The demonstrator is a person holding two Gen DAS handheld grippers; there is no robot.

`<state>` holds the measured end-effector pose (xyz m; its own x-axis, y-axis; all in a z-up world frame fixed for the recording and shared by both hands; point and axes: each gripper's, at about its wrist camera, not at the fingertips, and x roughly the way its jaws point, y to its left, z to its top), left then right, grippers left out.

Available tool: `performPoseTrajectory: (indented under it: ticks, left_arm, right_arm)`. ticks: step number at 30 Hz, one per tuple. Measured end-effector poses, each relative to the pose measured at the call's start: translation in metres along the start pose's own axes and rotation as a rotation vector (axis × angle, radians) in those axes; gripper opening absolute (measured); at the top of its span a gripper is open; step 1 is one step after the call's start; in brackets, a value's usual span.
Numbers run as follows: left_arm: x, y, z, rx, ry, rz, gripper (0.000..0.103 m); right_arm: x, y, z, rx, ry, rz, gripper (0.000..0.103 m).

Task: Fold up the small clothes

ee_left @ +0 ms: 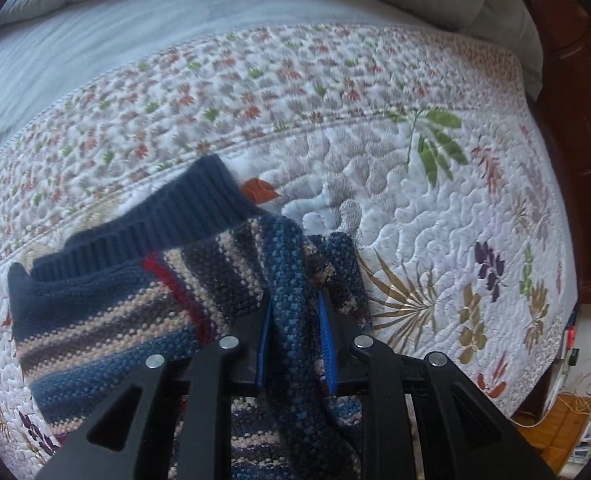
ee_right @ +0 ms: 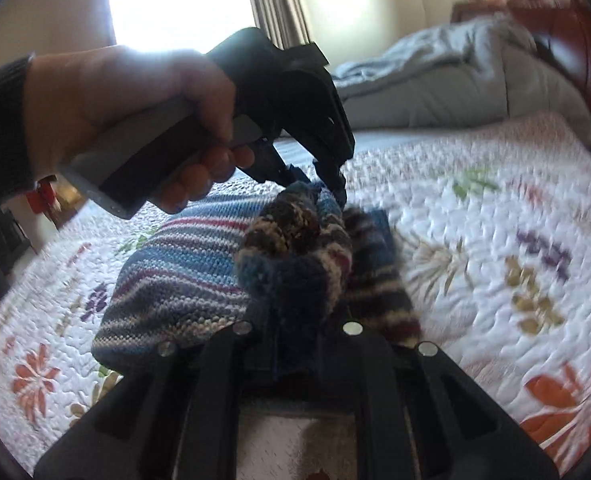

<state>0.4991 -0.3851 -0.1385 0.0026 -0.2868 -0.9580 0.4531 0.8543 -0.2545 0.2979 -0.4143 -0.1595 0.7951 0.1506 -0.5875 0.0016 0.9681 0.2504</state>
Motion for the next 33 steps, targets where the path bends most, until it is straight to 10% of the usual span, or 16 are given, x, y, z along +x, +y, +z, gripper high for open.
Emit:
performPoseTrajectory:
  ticks: [10, 22, 25, 27, 33]
  left_arm:
    - [0.000, -0.028, 0.002, 0.036, 0.012, 0.109, 0.021]
    - [0.022, -0.049, 0.005, 0.064, 0.017, 0.154, 0.021]
    - [0.019, -0.051, 0.002, 0.076, 0.001, 0.131, 0.035]
    - [0.007, -0.054, 0.000, 0.096, -0.026, 0.093, 0.065]
    - [-0.079, -0.053, -0.029, 0.216, -0.191, 0.017, 0.085]
  right_arm:
    - [0.010, -0.072, -0.020, 0.488, 0.044, 0.348, 0.012]
    - [0.014, -0.106, -0.036, 0.655, 0.112, 0.413, 0.014]
    - [0.020, -0.114, -0.039, 0.699, 0.150, 0.460, 0.039]
    - [0.017, -0.117, -0.038, 0.713, 0.157, 0.490, 0.055]
    - [-0.001, -0.122, -0.020, 0.687, 0.121, 0.476, 0.083]
